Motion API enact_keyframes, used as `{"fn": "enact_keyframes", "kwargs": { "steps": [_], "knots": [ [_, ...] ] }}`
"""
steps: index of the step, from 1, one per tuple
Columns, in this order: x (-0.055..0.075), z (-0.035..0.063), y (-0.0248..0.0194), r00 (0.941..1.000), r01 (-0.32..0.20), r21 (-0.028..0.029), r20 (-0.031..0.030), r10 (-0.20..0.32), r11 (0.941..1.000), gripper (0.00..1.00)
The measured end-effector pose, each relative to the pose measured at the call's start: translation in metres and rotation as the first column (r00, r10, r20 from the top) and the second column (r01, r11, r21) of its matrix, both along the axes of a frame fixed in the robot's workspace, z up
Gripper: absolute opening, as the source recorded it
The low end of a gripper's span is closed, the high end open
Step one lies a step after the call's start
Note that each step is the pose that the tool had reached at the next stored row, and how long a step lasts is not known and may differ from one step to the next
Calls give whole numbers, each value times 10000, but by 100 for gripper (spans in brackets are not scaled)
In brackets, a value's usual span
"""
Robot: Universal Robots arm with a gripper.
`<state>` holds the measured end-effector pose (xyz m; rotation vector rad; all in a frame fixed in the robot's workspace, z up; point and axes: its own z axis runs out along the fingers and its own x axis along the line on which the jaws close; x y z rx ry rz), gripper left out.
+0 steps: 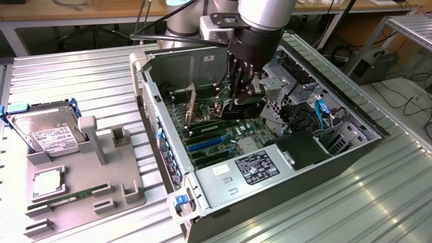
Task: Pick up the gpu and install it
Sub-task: 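Insert the gpu into the slot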
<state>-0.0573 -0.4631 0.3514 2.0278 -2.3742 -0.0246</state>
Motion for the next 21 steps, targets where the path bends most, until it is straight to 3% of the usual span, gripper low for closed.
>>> {"fn": "enact_keyframes", "kwargs": {
  "steps": [6,9,15,21],
  "knots": [
    [-4,-8,0,9942,-1074,15,2,1074,9942,26],
    [-67,-29,1,9934,-1144,34,13,1144,9934,26],
    [-191,-118,1,9934,-1145,18,117,1145,9934,26],
    [-233,-226,12,9933,-1144,17,141,1144,9934,26]
  ]
}}
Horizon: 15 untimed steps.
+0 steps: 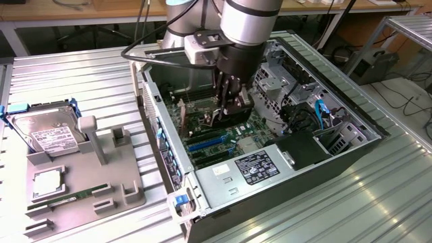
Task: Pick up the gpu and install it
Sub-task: 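Insert the gpu into the slot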
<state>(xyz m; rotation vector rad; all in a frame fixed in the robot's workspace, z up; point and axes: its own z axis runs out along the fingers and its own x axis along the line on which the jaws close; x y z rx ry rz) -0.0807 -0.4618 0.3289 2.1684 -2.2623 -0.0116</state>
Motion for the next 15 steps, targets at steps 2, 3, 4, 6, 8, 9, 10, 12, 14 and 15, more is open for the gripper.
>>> {"fn": "enact_keyframes", "kwargs": {
  "steps": [2,3,4,6,8,9,10,12,14,15],
  "knots": [
    [-18,-36,3,10000,0,-1,2,0,10000,26],
    [-27,-55,5,10000,0,-1,4,0,10000,26],
    [-36,-73,7,10000,0,0,5,0,10000,26],
    [-63,-120,13,10000,-5,0,9,5,10000,26],
    [-73,-156,15,10000,-12,0,12,12,10000,26],
    [-75,-172,16,10000,-17,-1,13,17,10000,26],
    [-77,-191,17,10000,-24,0,14,24,10000,26],
    [-82,-234,18,10000,-37,-1,14,37,10000,26],
    [-90,-289,19,10000,-56,0,14,56,10000,26],
    [-95,-309,19,10000,-65,0,14,65,10000,26]
  ]
}}
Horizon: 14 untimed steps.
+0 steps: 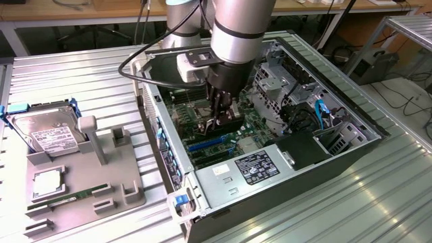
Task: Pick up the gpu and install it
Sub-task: 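Insert the gpu into the slot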
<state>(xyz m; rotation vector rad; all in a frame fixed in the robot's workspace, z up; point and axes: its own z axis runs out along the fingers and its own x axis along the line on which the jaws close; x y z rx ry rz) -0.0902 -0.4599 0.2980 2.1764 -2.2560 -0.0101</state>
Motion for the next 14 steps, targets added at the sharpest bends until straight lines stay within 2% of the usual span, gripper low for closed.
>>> {"fn": "enact_keyframes", "kwargs": {
  "steps": [5,12,13,14],
  "knots": [
    [-17,-126,0,9999,-105,0,0,105,9999,26],
    [-17,-148,0,9999,-142,4,1,142,9999,26],
    [-31,-171,0,9993,-370,132,2,370,9992,26],
    [-39,-221,1,9982,-601,161,4,601,9981,26]
  ]
}}
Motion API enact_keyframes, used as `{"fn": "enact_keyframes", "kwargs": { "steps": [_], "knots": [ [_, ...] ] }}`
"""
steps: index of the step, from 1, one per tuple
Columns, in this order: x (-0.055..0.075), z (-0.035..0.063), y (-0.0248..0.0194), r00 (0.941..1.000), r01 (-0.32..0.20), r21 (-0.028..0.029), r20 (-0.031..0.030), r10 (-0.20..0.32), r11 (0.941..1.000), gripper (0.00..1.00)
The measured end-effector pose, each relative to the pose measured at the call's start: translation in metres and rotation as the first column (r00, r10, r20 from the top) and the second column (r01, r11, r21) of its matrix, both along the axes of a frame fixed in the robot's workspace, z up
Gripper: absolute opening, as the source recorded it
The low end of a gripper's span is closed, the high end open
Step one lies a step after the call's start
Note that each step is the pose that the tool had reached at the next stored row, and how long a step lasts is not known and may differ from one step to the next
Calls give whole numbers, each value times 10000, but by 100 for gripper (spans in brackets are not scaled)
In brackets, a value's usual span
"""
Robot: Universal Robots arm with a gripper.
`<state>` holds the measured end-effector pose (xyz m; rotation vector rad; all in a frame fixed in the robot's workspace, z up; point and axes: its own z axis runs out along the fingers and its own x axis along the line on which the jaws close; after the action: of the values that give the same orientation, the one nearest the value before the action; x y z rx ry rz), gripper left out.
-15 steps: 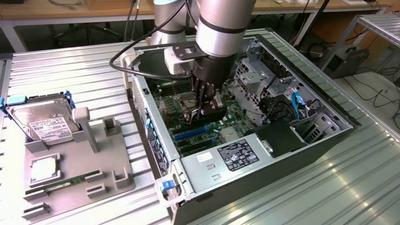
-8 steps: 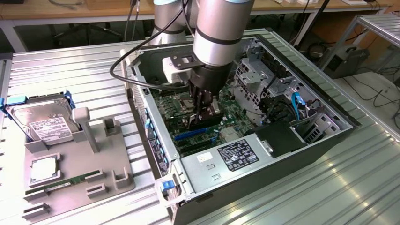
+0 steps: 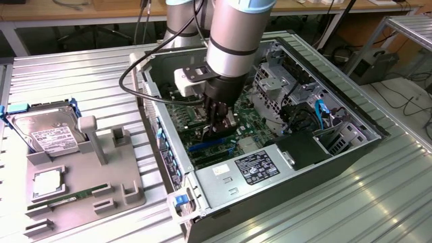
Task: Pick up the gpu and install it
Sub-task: 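Insert the gpu into the slot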
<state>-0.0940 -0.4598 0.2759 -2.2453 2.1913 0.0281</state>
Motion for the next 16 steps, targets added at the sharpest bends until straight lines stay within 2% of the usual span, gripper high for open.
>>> {"fn": "enact_keyframes", "kwargs": {
  "steps": [1,2,3,4,5,7,8,9,10,16],
  "knots": [
    [0,-51,0,10000,-26,115,0,26,9999,26],
    [0,-82,0,10000,-31,189,-5,31,9998,26],
    [0,-83,-24,10000,-31,190,-13,32,9998,26],
    [0,-89,-30,10000,-31,191,-14,31,9998,26],
    [0,-150,-29,10000,-28,210,-14,28,9998,26],
    [2,-107,-29,9999,10,205,-127,-7,9998,26],
    [2,-122,-30,9998,83,207,-166,-79,9998,26],
    [2,-124,-59,9995,96,172,-304,-91,9998,26],
    [2,-141,-60,9994,99,170,-342,-93,9998,26],
    [2,-174,-50,9992,99,177,-399,-92,9998,26]
  ]
}}
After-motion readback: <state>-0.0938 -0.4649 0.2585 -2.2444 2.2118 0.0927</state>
